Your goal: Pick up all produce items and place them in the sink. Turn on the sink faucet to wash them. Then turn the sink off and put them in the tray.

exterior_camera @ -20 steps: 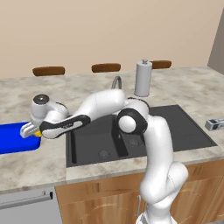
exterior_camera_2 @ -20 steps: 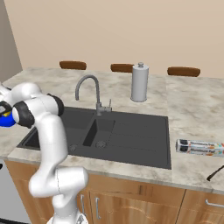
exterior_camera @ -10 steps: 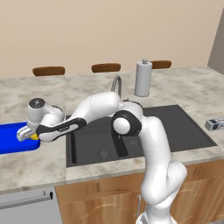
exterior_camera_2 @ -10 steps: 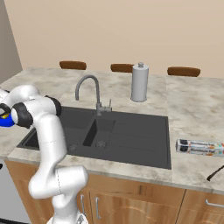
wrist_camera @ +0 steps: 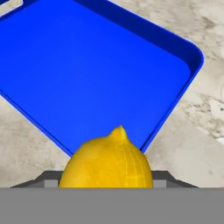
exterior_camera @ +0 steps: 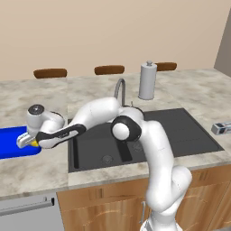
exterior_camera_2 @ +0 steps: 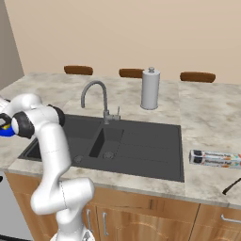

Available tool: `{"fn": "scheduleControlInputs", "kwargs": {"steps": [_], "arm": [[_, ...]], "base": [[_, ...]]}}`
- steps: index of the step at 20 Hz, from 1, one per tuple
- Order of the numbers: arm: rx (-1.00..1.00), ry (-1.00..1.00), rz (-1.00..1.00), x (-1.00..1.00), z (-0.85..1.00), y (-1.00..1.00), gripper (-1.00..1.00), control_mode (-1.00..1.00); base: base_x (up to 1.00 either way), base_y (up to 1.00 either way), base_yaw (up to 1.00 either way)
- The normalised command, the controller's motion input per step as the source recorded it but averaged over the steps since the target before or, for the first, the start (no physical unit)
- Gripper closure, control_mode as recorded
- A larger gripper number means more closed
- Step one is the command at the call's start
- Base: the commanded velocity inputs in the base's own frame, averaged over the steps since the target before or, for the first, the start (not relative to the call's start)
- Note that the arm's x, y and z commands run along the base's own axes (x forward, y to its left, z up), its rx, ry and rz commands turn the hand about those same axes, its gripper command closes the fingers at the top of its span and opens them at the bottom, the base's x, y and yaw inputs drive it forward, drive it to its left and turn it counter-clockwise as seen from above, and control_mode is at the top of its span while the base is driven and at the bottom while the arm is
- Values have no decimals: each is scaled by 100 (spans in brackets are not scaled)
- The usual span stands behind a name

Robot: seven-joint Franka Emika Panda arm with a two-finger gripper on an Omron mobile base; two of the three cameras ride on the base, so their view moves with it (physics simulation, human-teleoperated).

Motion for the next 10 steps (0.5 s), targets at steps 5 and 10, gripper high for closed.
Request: {"fn": "scheduleControlInputs", "kwargs": {"steps": [5,10], "arm": [[-1,0,0,11,-16,0,100,-100],[0,0,0,17,-11,0,100,-100]], "base": [[0,0,0],[0,0,0]]}}
